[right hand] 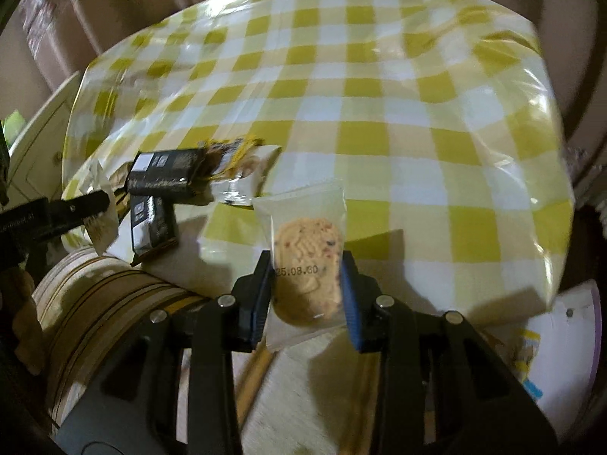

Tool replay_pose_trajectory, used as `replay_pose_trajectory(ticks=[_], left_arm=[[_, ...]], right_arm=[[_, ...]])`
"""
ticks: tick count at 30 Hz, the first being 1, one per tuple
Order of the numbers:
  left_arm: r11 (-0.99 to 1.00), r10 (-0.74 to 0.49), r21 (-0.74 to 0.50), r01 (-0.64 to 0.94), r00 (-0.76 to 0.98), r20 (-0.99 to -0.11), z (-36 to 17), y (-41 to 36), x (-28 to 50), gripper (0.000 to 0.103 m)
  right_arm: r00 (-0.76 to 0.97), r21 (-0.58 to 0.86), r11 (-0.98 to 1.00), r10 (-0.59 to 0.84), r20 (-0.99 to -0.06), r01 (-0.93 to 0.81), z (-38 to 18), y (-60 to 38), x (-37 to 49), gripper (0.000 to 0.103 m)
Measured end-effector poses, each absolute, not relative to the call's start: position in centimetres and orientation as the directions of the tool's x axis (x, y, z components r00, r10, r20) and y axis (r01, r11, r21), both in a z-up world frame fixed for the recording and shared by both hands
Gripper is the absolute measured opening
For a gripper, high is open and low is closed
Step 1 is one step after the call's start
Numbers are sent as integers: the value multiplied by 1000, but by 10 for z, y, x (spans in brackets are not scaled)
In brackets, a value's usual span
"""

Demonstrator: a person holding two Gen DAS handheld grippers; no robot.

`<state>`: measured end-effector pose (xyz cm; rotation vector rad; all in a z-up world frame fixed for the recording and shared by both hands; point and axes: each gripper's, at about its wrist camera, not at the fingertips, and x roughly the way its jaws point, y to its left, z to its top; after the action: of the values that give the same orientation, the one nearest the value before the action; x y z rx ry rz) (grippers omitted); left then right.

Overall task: Organize snacks
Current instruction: 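Carry both packets into the white box and open both grippers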

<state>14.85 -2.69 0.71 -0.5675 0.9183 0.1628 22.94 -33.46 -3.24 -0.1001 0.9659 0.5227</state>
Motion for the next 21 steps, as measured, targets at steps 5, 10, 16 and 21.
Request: replay_pose_trajectory(ticks=[5, 10, 16, 21], left_arm=[[876, -178, -405, -262, 605, -776, 15, -70, 164, 44], [902, -263, -411, -134, 583, -769, 19, -122, 180, 44], [912, -362, -410, 28, 525, -770, 22, -186, 190, 44], [900, -429, -413, 139, 453, -782, 19, -230, 195, 44]], right_arm=[[483, 155, 904, 351, -802, -399, -26, -378, 226, 38], [492, 144, 938, 291, -821, -314, -32, -421, 220, 38], [476, 135, 968, 222, -851, -211, -46, -474, 211, 38], [448, 114, 983, 169, -878, -146, -62, -511, 199, 38]])
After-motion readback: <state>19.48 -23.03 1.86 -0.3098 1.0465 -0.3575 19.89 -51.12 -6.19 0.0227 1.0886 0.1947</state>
